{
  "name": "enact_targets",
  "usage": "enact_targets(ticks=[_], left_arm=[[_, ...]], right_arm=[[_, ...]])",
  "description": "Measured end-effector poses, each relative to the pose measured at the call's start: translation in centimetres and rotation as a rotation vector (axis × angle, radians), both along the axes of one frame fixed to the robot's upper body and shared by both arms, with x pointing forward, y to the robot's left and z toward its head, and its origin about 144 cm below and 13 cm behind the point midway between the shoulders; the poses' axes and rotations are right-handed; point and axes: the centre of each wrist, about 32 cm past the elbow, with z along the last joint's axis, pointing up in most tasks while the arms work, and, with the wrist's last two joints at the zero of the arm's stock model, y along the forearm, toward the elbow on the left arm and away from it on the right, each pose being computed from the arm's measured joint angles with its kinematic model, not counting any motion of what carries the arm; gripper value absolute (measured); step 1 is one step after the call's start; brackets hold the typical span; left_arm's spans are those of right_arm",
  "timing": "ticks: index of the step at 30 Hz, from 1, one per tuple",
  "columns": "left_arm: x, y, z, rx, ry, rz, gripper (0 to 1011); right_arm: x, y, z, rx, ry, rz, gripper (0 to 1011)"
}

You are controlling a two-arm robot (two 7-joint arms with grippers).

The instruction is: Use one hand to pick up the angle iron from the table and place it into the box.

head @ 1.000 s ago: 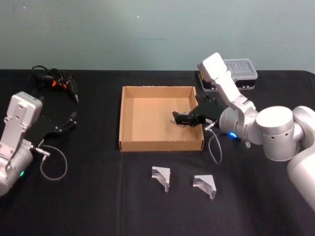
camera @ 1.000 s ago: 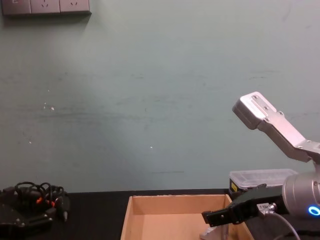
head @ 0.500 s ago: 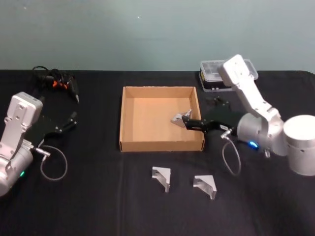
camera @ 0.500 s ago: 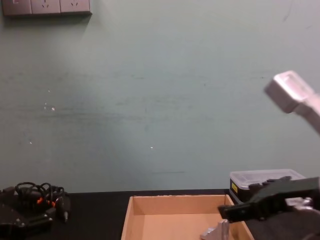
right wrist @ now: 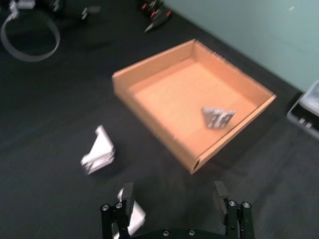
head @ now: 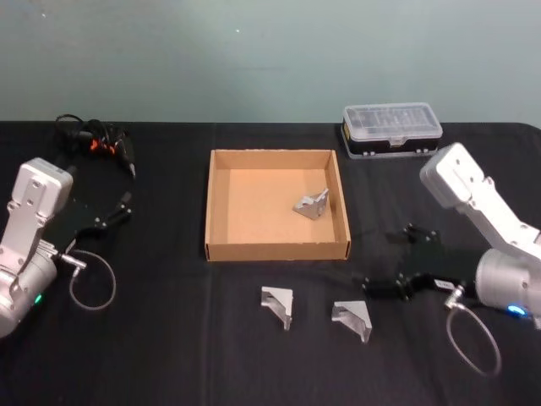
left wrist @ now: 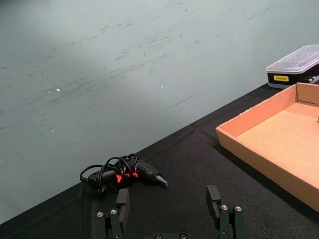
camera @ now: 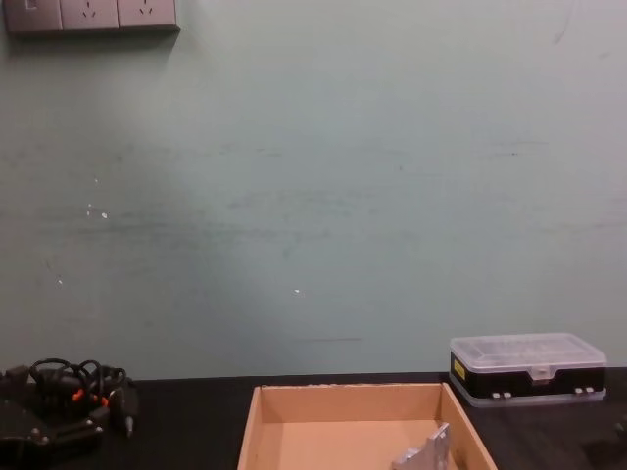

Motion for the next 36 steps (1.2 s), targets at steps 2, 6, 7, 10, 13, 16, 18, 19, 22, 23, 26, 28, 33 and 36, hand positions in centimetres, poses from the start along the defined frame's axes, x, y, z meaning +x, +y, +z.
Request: enact_targets(ticks=[2, 6, 7, 10, 13, 16, 18, 19, 22, 23, 26, 28, 33, 36], left_arm=[[0.0, 0.0, 0.0, 0.0, 0.0, 0.0, 1011], [0.0, 0.0, 0.0, 0.0, 0.0, 0.0, 1011], [0.0, 0.0, 0.0, 0.0, 0.0, 0.0, 1011], [0.0, 0.0, 0.0, 0.0, 0.0, 0.0, 1011], [0.0, 0.0, 0.0, 0.0, 0.0, 0.0, 1011], [0.0, 0.0, 0.0, 0.0, 0.0, 0.0, 1011], [0.0, 0.0, 0.0, 0.0, 0.0, 0.0, 1011], [0.0, 0.0, 0.0, 0.0, 0.0, 0.0, 1011], [0.0, 0.0, 0.0, 0.0, 0.0, 0.0, 1011], [0.0, 0.0, 0.0, 0.0, 0.0, 0.0, 1011], [0.0, 0.0, 0.0, 0.0, 0.0, 0.0, 1011], [0.0, 0.0, 0.0, 0.0, 0.0, 0.0, 1011], [0.0, 0.0, 0.0, 0.0, 0.0, 0.0, 1011], [0.0, 0.0, 0.0, 0.0, 0.0, 0.0, 1011]], right_arm=[[-0.5, -0.2, -0.1, -0.017, 0.013, 0.011, 1000], [-1.6, -0.5, -0.5, -0.048, 0.05, 0.038, 1000], [-1.7, -0.6, -0.6, -0.052, 0.056, 0.042, 1000], [-2.2, -0.6, -1.0, -0.057, 0.08, 0.055, 1000], [-2.3, -0.5, -1.2, -0.054, 0.088, 0.059, 1000], [-2.3, -0.3, -1.3, -0.052, 0.093, 0.066, 1000], [-2.3, -0.2, -1.3, -0.053, 0.095, 0.068, 1000], [-2.2, -0.2, -1.4, -0.053, 0.096, 0.069, 1000], [-2.0, 0.2, -1.6, -0.056, 0.101, 0.071, 1000], [-1.8, 0.3, -1.7, -0.058, 0.1, 0.068, 1000], [-1.5, 0.7, -1.8, -0.059, 0.099, 0.062, 1000], [-1.3, 0.9, -1.9, -0.058, 0.101, 0.061, 1000], [-0.7, 1.6, -2.4, -0.051, 0.119, 0.056, 1000], [-0.4, 1.8, -2.6, -0.047, 0.127, 0.053, 1000]])
